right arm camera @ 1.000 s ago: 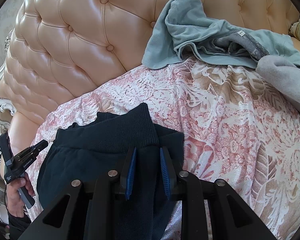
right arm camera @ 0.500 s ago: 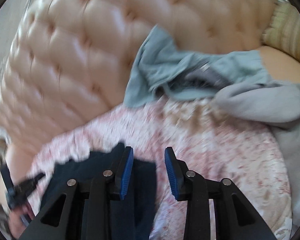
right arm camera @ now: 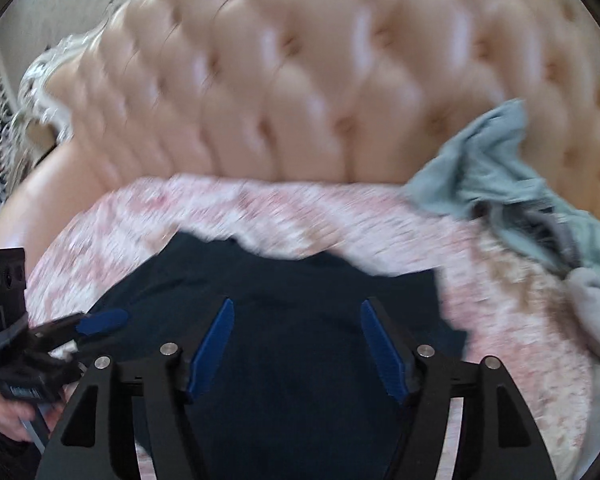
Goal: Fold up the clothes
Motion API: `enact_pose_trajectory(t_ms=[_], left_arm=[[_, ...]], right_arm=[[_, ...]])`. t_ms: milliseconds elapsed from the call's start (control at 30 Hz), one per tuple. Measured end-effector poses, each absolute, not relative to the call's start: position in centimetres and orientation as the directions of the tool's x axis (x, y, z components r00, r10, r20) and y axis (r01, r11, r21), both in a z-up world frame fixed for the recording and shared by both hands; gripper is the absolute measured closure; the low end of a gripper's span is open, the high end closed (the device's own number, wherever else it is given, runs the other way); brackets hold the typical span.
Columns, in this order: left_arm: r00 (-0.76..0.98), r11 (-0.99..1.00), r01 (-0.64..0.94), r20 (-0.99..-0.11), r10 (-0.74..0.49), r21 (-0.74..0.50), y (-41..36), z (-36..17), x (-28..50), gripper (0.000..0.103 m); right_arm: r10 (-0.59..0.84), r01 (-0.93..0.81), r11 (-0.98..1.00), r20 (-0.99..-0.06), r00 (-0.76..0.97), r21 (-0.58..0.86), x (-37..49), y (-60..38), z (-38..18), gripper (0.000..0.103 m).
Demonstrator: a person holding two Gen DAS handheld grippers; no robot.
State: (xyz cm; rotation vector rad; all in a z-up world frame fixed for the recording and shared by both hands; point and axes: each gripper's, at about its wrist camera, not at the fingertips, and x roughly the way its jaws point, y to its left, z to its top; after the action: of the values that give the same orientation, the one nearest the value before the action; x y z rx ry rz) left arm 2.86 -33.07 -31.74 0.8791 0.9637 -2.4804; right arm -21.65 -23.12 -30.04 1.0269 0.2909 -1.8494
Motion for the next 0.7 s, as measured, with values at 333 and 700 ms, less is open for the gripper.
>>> enact_pose_trajectory(t_ms=[333, 700], left_arm=[[-0.686, -0.803, 0.521, -0.702, -0.192, -0.289, -30.4, -32.1, 4.3, 0.031], [-0.713, -0.840, 0.480, -0.670, -0.207, -0.252, -27.8, -31.2, 7.3, 0.006]], right_arm=[[-0.424, 0.887, -0.456, -0.894, -0.141, 0.076, -19.3, -31.2, -34.3, 0.038], [-0.373, 0.853, -0.521, -0.903, -0.213, 0.014, -19.0, -32.1, -33.2, 0.038]])
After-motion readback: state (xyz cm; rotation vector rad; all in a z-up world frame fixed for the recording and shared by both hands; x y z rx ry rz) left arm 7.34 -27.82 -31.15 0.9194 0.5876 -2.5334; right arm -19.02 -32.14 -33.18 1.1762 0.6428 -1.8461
